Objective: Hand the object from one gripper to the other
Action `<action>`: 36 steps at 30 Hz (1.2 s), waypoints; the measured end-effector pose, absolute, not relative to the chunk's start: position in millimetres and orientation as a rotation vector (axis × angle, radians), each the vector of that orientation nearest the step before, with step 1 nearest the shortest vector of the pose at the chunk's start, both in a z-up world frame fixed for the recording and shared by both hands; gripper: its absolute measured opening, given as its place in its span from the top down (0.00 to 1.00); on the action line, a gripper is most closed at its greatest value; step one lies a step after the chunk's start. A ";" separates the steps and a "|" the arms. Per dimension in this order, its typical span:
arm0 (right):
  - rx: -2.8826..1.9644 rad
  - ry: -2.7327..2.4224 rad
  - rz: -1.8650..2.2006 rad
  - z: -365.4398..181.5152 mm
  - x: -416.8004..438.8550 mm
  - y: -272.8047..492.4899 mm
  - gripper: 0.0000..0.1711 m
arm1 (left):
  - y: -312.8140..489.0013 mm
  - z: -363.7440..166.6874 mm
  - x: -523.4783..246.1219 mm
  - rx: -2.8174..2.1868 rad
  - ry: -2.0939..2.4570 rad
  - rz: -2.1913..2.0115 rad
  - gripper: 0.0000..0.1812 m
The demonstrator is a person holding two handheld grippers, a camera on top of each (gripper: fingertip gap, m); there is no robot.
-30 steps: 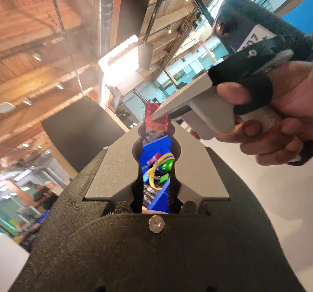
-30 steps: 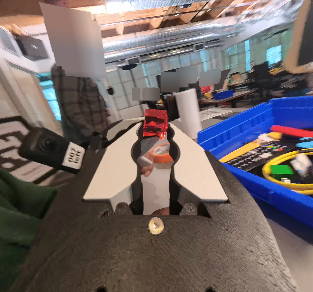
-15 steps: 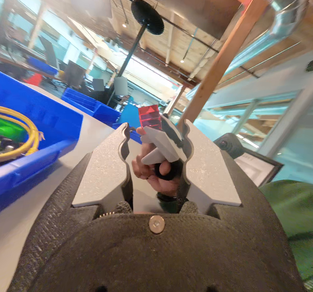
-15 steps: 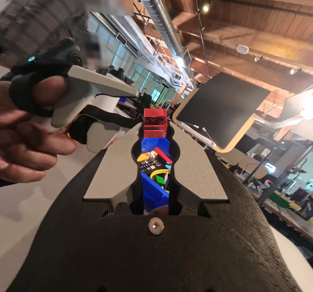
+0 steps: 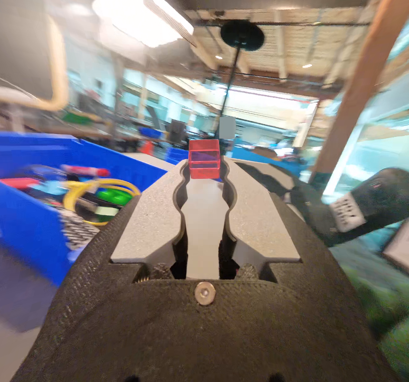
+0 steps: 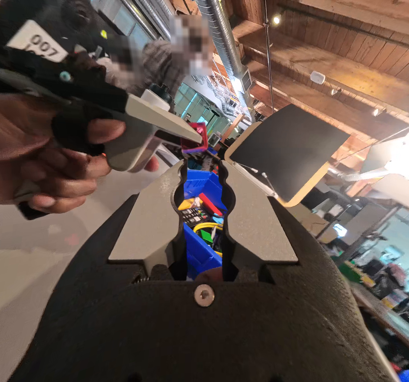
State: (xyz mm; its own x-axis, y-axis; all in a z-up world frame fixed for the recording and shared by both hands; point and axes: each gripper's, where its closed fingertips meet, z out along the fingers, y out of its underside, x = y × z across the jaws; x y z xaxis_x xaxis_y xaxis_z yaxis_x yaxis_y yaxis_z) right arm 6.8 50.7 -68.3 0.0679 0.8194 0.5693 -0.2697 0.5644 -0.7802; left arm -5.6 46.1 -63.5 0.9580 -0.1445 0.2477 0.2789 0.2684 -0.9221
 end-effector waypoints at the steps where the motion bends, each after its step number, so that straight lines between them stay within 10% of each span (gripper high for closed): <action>1: -0.588 -1.245 0.949 -67.1 7.4 52.5 0.83 | 42.8 -60.1 -11.9 -1.256 -0.121 -0.160 0.86; 13: -0.951 -1.288 2.043 -56.0 23.8 44.9 0.69 | 46.5 -54.5 16.6 -1.185 0.285 0.870 0.85; 20: -0.908 -1.336 2.018 -58.2 25.6 38.0 0.83 | 53.8 -62.3 29.4 -1.181 0.393 0.940 0.85; 36: -0.446 -1.138 0.920 -46.4 23.8 43.1 0.84 | 42.8 -55.5 31.2 -1.192 -0.076 -0.875 0.66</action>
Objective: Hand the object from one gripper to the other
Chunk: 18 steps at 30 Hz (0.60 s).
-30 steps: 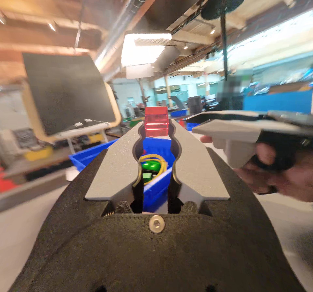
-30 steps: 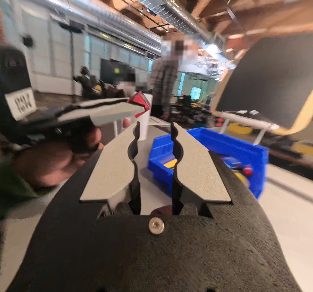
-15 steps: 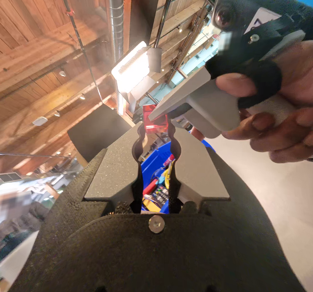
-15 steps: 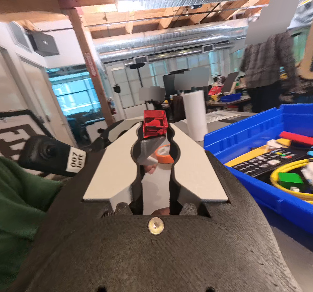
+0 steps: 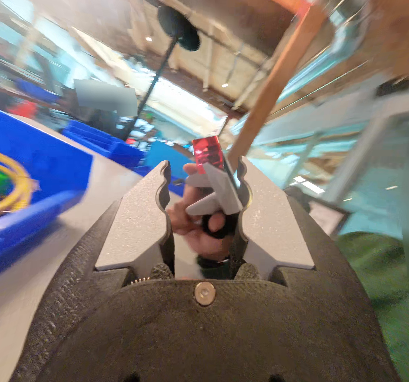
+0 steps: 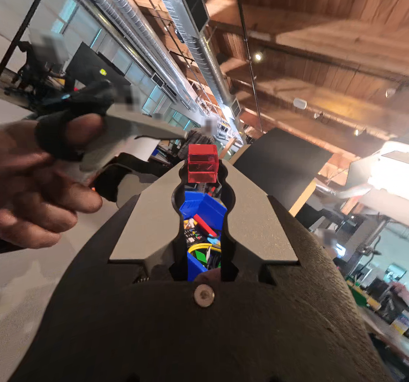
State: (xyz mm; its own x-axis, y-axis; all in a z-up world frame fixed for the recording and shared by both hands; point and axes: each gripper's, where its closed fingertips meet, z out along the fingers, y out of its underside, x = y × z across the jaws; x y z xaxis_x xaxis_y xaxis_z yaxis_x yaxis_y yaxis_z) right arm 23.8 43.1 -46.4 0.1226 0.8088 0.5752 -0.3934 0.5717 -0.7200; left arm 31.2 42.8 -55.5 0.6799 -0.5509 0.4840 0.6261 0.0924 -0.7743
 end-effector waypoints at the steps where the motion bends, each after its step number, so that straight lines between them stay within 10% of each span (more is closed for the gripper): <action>1: -0.429 -1.141 0.904 -47.3 23.7 41.3 0.84 | 39.7 -52.2 30.1 -1.155 -0.092 -0.955 0.67; 18: -0.323 -1.254 0.902 -59.8 25.6 25.1 0.76 | 30.9 -47.7 20.1 -1.151 -0.024 -0.658 0.86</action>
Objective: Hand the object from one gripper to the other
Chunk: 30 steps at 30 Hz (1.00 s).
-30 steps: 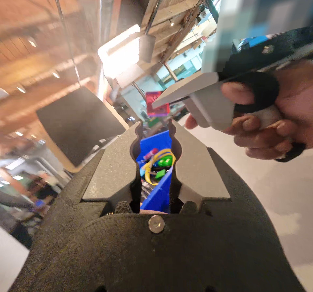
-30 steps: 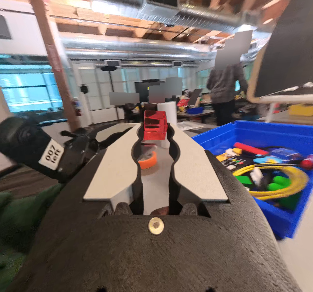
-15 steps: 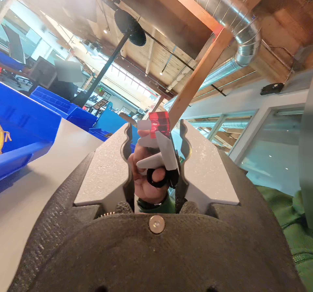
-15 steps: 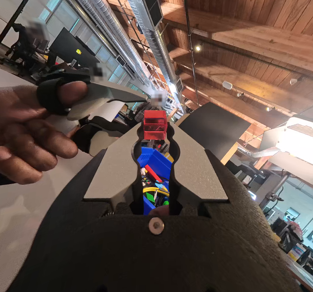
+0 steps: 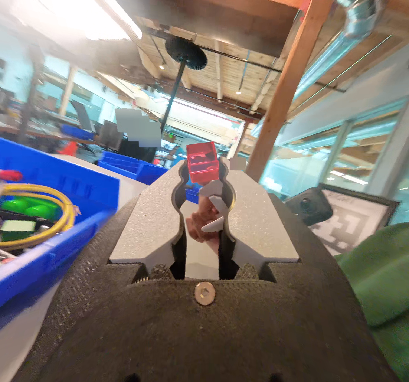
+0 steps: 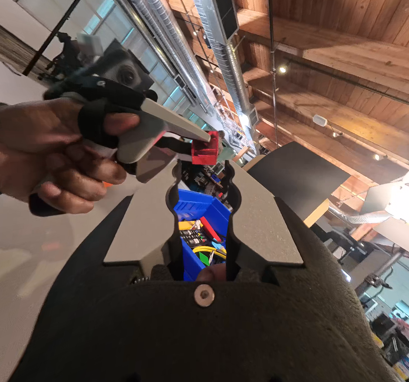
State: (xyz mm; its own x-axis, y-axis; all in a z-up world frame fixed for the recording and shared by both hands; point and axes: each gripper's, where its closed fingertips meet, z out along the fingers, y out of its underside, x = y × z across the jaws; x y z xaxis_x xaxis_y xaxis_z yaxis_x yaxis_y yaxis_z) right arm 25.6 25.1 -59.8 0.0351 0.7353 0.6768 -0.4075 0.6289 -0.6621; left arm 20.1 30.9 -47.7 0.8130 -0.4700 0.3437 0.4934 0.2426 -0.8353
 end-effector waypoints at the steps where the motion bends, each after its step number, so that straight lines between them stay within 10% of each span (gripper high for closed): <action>1: -0.298 -1.283 0.899 -62.9 26.8 23.1 0.75 | 31.4 -50.3 21.6 -1.162 -0.029 -0.737 0.86; 15: -0.156 -1.560 0.817 -110.6 25.9 13.7 0.64 | 19.4 -105.6 44.6 -1.583 0.157 -0.894 0.85; 30: -0.392 -1.449 0.862 -90.2 13.9 38.2 0.82 | 33.2 -92.7 14.4 -1.506 0.071 -0.547 0.71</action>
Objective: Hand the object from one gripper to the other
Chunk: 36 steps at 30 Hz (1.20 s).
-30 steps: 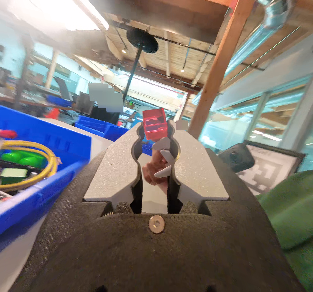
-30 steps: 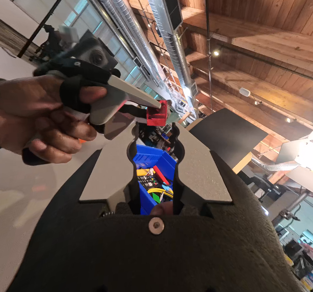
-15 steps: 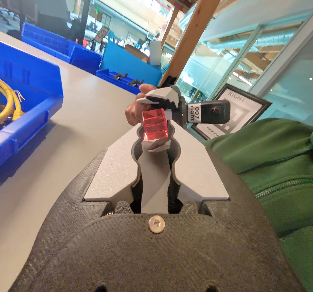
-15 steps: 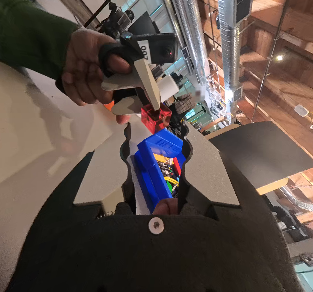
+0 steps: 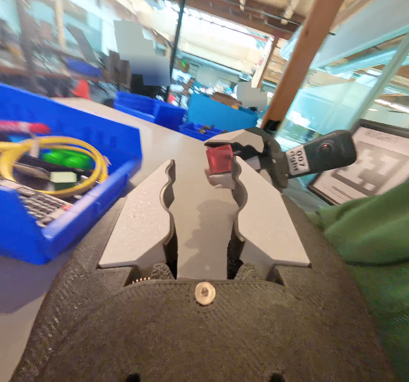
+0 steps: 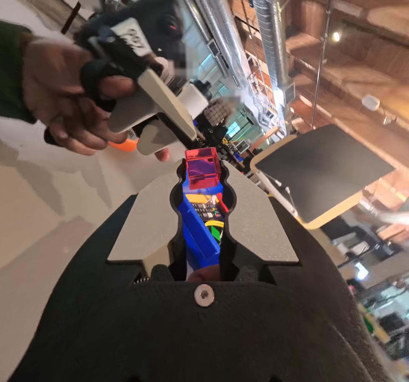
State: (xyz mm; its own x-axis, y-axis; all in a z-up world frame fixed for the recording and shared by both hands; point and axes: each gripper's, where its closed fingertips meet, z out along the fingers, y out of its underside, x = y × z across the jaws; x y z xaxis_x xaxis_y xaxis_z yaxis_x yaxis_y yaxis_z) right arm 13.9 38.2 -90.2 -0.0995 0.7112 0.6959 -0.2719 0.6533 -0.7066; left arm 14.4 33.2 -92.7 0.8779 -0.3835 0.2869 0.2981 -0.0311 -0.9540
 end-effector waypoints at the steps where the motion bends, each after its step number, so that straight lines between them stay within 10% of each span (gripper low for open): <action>1: -0.448 -1.438 0.909 -87.3 13.3 42.9 0.82 | 33.3 -87.2 7.0 -1.476 0.061 -0.459 0.70; 18: -0.862 -1.283 2.306 -45.7 37.1 24.8 0.84 | 39.4 -71.4 35.7 -1.169 0.607 0.825 0.68; 36: -0.854 -1.288 1.879 -55.5 22.3 33.0 0.78 | 42.0 -73.3 16.5 -1.225 0.555 1.057 0.86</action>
